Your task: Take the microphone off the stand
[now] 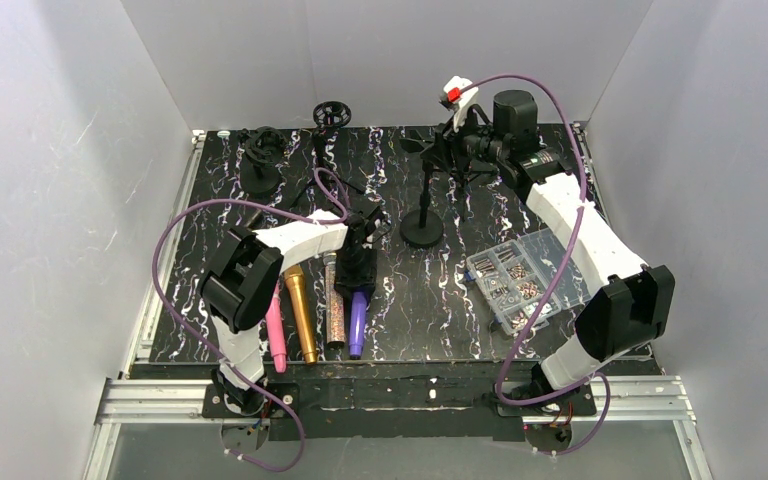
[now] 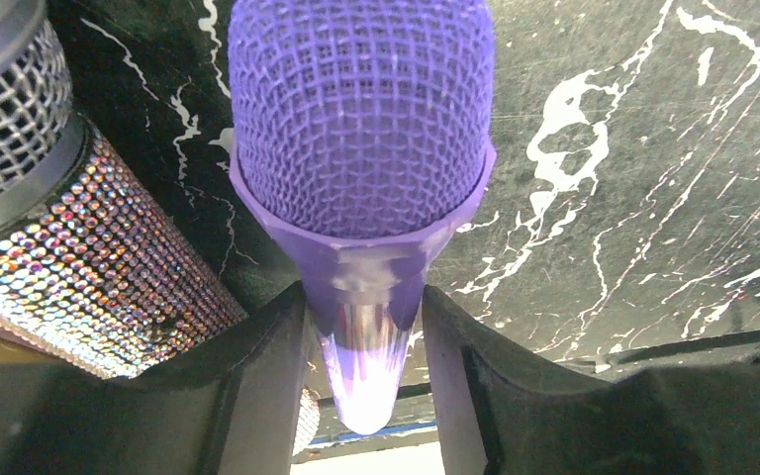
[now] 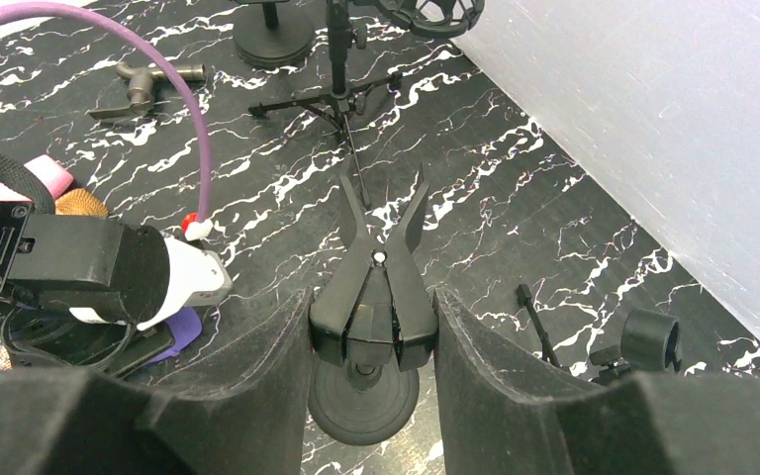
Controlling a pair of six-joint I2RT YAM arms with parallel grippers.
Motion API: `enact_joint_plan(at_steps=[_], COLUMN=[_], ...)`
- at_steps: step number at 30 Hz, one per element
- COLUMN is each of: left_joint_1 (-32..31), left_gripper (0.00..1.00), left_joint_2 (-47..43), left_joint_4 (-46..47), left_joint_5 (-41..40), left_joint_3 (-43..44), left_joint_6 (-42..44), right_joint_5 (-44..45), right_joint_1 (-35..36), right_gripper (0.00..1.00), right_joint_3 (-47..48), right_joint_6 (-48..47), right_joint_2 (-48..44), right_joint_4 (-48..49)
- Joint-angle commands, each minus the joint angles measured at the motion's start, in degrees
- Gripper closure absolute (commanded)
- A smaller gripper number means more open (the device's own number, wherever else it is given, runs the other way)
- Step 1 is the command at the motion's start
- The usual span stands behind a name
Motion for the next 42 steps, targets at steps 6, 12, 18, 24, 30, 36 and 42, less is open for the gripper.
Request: enact_joint_plan(at_steps=[6, 12, 18, 24, 30, 36, 42], left_joint_1=[-0.39, -0.34, -0.35, 0.45, 1.42, 2.95, 4.78], left_gripper=[0.5, 0.37, 0.21, 0.02, 0.02, 0.02, 0.02], left_joint_2=[-0.91, -2.16, -4.59, -7.84, -10.59, -11.17, -11.86], left_joint_4=[-8.28, -7.69, -7.45, -9.11, -8.49, -8.7, -8.72], left_joint_5=[-2.41, -1.23, -0.33, -1.56, -1.51, -1.28, -0.08], left_joint_3=[2.01, 6.49, 11.61, 15.77, 19.92, 26.16, 27.49], left_joint_6=[0.7, 3.7, 7.81, 13.37, 15.54, 15.85, 15.36], right_joint_5=[-1.34, -1.39, -1.16, -0.96, 1.05, 3.31, 3.46], right_joint_1=[-0.53, -0.59, -0.62, -0.59, -0.62, -0.63, -0.56], right_gripper=[0.99, 0.99, 0.99, 0.99, 0.87, 0.75, 0.67], right_joint_3=[-0.03, -0.78, -2.99, -5.95, -4.13, -0.42, 2.25], right_joint_6=[-0.37, -0.2, -0.02, -0.08, -1.5, -2.77, -2.35], right_joint_2=[-3.86, -4.05, -4.75, -6.02, -4.38, -1.41, 1.24], right_joint_4=[5.25, 4.71, 4.56, 3.9, -0.57, -3.47, -3.92])
